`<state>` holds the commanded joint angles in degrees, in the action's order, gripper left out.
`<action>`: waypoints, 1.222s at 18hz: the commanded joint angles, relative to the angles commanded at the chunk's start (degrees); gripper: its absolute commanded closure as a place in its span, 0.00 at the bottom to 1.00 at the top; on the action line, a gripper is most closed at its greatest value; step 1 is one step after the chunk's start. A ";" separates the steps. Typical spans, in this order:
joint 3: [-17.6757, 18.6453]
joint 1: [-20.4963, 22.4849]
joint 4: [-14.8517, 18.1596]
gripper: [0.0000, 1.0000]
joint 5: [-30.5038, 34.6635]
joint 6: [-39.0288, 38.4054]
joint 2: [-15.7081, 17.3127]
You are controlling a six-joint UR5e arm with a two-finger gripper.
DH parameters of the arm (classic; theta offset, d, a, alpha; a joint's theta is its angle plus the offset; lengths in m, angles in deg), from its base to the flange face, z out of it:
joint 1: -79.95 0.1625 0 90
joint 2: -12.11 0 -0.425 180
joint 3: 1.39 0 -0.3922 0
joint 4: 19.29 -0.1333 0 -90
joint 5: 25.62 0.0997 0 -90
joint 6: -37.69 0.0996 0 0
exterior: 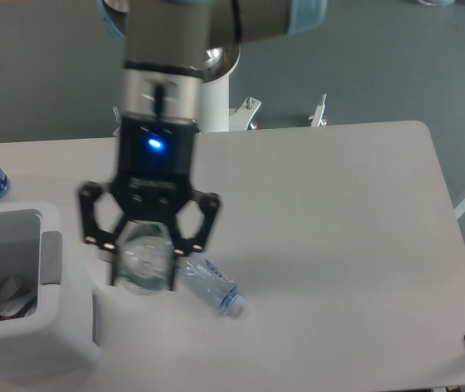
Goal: Place the trash in the trash can
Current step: 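Carry the held bottle over the white trash bin and release it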
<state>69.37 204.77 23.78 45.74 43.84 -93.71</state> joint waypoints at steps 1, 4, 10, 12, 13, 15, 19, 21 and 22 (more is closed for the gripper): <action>0.09 -0.97 0.00 0.37 -0.09 0.00 -0.09; 0.00 -4.74 0.00 0.37 -0.17 0.00 -1.22; -0.09 -8.71 -2.46 0.37 -0.17 0.00 -2.72; -0.26 -9.58 -2.81 0.37 -0.35 0.18 -3.69; -0.44 -10.11 -3.25 0.37 -0.35 0.18 -4.21; -0.62 -10.56 -3.43 0.37 -0.35 0.18 -5.09; -0.62 -11.17 -3.52 0.26 -0.35 0.18 -6.06; -0.70 -11.17 -3.52 0.05 -0.35 0.18 -6.24; -0.70 -11.17 -3.52 0.00 -0.35 -0.17 -6.24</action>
<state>68.66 193.60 20.26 45.39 43.67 -99.95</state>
